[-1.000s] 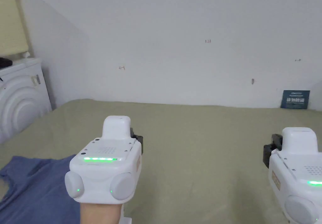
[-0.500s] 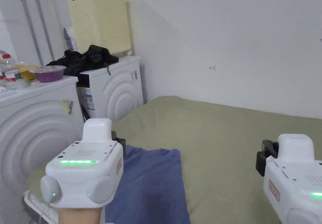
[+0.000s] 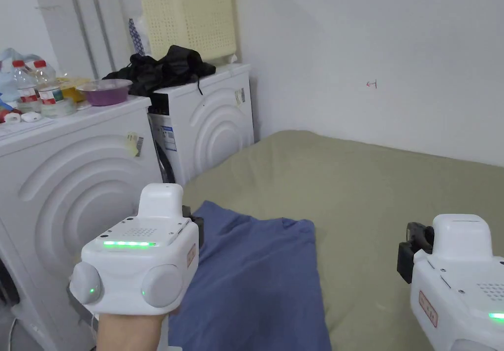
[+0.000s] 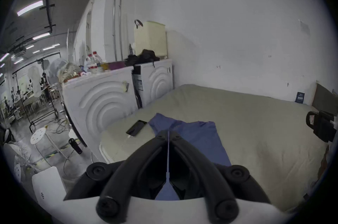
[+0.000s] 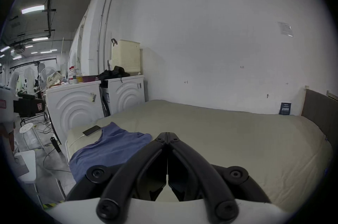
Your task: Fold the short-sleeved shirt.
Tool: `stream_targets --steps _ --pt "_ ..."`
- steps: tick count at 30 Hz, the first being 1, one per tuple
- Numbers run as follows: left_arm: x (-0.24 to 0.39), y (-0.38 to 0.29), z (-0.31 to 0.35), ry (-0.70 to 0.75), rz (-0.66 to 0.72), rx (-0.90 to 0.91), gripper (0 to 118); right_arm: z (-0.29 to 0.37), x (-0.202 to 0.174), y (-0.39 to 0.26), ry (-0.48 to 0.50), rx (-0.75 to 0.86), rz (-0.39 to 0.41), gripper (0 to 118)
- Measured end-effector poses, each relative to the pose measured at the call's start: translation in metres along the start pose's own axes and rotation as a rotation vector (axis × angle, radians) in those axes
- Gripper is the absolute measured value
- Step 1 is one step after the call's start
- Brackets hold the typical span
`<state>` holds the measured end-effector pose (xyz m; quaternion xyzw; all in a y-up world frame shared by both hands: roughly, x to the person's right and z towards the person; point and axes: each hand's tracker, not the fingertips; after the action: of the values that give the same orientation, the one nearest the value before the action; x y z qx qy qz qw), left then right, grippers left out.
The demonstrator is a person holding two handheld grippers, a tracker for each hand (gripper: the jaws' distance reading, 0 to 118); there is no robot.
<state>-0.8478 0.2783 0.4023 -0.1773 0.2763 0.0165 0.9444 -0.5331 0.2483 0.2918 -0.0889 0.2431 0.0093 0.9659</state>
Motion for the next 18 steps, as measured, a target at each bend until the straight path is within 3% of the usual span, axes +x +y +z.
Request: stream_targets --steps 14,18 --pt "0.060 -0.076 -0.251 -0.197 0.003 -0.527 2 -0.080 -0.008 -0.072 0.025 -0.196 -0.021 0" --pt "0.071 -0.091 -0.288 -0.213 -0.018 -0.604 4 -0.093 0.000 -0.094 0.015 -0.253 -0.013 0"
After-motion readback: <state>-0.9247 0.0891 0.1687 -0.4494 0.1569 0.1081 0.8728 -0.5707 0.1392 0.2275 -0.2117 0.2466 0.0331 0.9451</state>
